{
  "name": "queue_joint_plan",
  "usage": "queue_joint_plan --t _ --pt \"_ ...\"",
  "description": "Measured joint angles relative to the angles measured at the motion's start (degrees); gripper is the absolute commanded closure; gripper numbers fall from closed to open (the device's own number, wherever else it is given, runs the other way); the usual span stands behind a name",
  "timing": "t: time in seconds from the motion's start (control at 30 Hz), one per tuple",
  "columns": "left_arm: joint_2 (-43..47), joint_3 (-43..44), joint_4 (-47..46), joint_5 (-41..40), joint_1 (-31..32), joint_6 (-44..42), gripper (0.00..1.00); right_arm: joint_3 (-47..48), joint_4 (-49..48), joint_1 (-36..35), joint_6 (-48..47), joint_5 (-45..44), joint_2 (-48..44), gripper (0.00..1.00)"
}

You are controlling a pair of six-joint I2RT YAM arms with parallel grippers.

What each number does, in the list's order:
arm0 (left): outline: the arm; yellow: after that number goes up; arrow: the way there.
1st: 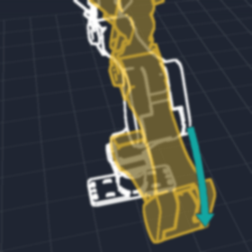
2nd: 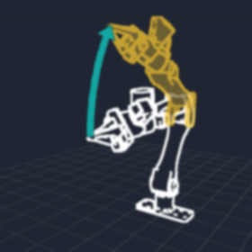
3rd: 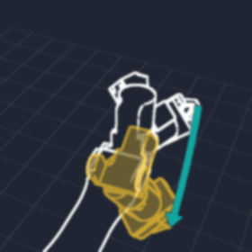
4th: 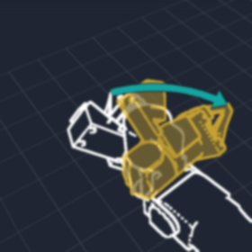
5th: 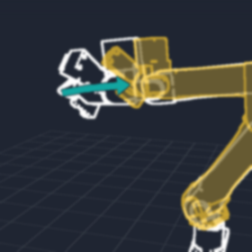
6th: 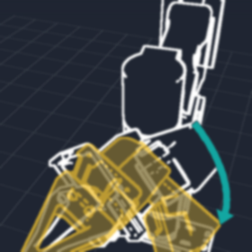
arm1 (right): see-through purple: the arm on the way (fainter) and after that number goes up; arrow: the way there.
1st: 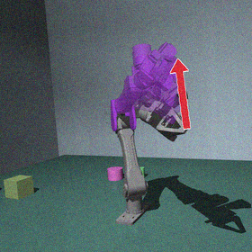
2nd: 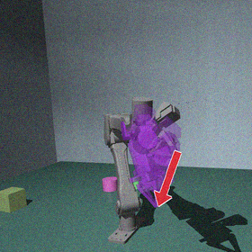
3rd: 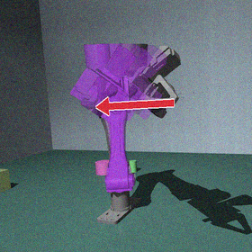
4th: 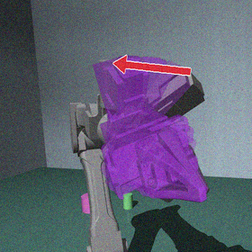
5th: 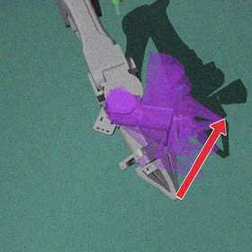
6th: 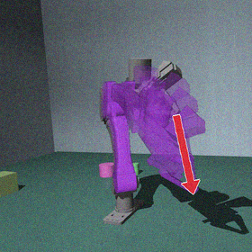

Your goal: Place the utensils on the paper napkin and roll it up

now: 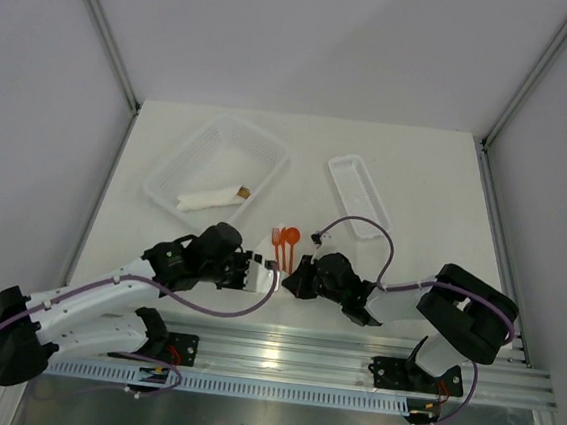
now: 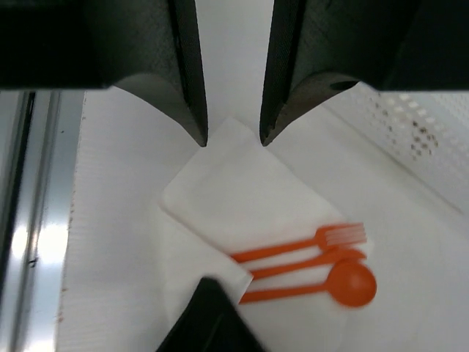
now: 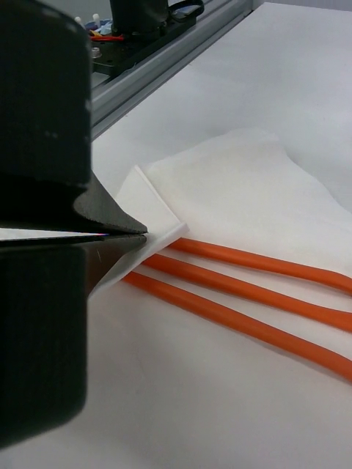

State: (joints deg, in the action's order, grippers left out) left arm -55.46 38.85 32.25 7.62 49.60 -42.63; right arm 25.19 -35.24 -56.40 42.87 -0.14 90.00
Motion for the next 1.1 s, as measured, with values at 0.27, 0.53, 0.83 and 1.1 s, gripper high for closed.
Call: queue_joint_plan --t 0.27,0.53,0.83,1.1 --pt "-8.15 -3.61 -9.75 8.55 4.76 -3.39 0.62 0.0 -0.46 1.33 0.2 2.25 0.0 1.0" --pt "-13.42 -6.95 -18.21 9.68 5.03 -3.04 0.64 0.83 -1.05 2.91 2.05 4.66 1.46 1.0" --pt "-17.35 -4.74 -15.39 10.82 5.03 -2.6 0.68 2.36 -1.36 2.91 3.41 5.84 3.78 1.0" --pt "-22.99 1.18 -12.48 10.8 5.03 -0.17 0.74 2.38 -1.31 2.97 4.0 6.93 4.26 1.0"
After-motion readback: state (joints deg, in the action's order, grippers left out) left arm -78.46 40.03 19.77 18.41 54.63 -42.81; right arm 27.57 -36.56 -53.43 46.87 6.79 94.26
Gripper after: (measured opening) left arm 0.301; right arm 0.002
